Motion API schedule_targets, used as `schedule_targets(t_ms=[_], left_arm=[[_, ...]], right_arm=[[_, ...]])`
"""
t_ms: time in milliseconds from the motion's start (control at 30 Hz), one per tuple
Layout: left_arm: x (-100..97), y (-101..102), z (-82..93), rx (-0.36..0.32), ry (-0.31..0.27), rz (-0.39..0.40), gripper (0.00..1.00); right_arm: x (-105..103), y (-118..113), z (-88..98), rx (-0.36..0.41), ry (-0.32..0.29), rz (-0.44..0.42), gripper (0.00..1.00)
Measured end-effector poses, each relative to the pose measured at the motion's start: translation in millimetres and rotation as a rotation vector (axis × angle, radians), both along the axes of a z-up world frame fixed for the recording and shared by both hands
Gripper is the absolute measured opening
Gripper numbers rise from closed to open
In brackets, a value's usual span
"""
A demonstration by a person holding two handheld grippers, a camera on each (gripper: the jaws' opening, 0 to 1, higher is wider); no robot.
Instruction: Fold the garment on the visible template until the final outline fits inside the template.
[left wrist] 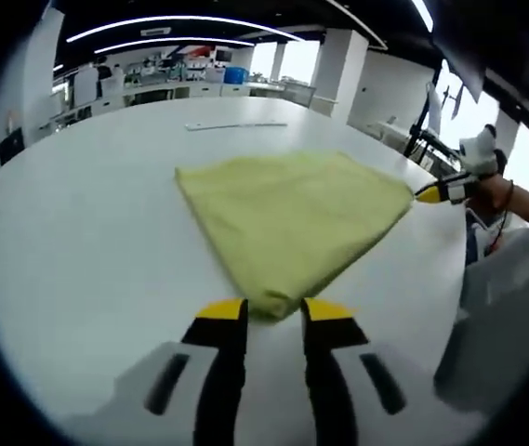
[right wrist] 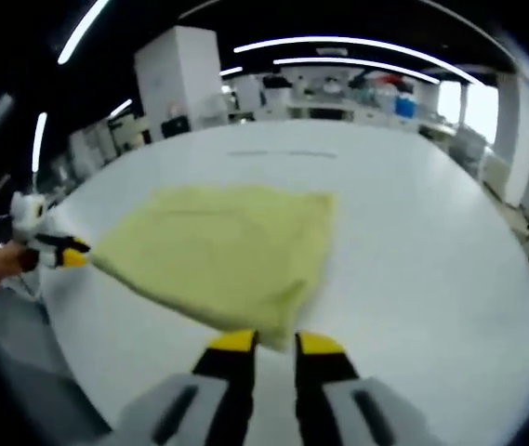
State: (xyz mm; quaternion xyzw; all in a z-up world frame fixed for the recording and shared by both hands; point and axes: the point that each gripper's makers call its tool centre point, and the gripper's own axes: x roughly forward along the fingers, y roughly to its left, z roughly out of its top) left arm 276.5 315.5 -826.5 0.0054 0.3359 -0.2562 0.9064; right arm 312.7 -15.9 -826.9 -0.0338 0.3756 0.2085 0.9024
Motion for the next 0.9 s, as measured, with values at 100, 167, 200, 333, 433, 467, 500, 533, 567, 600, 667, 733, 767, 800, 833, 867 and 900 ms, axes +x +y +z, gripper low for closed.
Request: schedule_targets(t_ms=[100,167,200,333,433,467,500,533,567,600,667,733,767,800,833,867,900], left_arm=[[1.4,-4.3,0.4,-0.001,-0.003,0.007,0.17],[1.4,-5.2,-0.5,-0.002,-0.002,0.009,0.16],[1.4,-5.0,-1.3,-0.001,-0.001,0.012,0.16],[0.7,-5.1,-2.8,-0.004,0.005,0.014,0.14],[0.2,-5.7,-3.7,-0.004,0.007,0.012,0.12],[-0.1,-5.7,-4.3,0.0,0.009,0.011,0.1],[-0.4,-5.8,-4.6,0.0,0.011,0.01,0.09],[-0.9,-5.8,-5.3,-0.002,0.015,0.011,0.08],[-2.0,-6.2,-5.9,-0.003,0.021,0.012,0.07],[-2.8,-6.6,-6.2,-0.003,0.025,0.01,0.06],[-3.6,-5.4,-8.0,0.0,0.032,0.006,0.02],[-3.7,-3.5,-8.2,0.001,0.034,0.006,0.0],[-3.8,-2.1,-8.5,0.001,0.04,0.01,0.0],[-3.7,-1.5,-8.5,0.001,0.042,0.011,0.0],[-3.4,-0.6,-8.6,0.002,0.043,0.011,0.0],[-3.2,0.3,-8.7,0.004,0.046,0.007,0.0],[-3.0,0.2,-9.0,0.004,0.047,0.001,0.0]], right_arm=[[0.1,-0.8,0.9,0.014,0.008,-0.043,0.07],[0.8,-2.5,0.5,0.016,0.008,-0.066,0.06],[1.0,-2.5,-0.1,0.015,0.01,-0.076,0.05],[1.6,-3.3,-2.0,0.023,0.017,-0.111,0.02],[2.4,-3.1,-3.7,0.022,0.026,-0.129,0.01],[2.8,-3.6,-4.3,0.014,0.027,-0.135,0.01],[3.1,-3.5,-4.5,0.013,0.026,-0.136,0.0],[3.9,-2.6,-5.6,0.014,0.028,-0.136,0.0],[4.1,-2.6,-6.3,0.013,0.03,-0.138,0.0],[4.6,-3.5,-7.0,0.01,0.031,-0.14,0.0],[4.9,-4.3,-8.6,0.004,0.034,-0.133,0.0],[5.0,-5.0,-9.8,-0.008,0.035,-0.12,0.0],[5.3,-5.5,-9.8,-0.016,0.034,-0.108,0.0],[5.4,-5.5,-9.2,-0.021,0.031,-0.096,0.0],[5.6,-5.6,-8.6,-0.025,0.029,-0.087,0.0],[5.0,-5.6,-6.9,-0.033,0.028,-0.07,0.0],[4.9,-5.5,-5.8,-0.036,0.025,-0.06,0.0]])
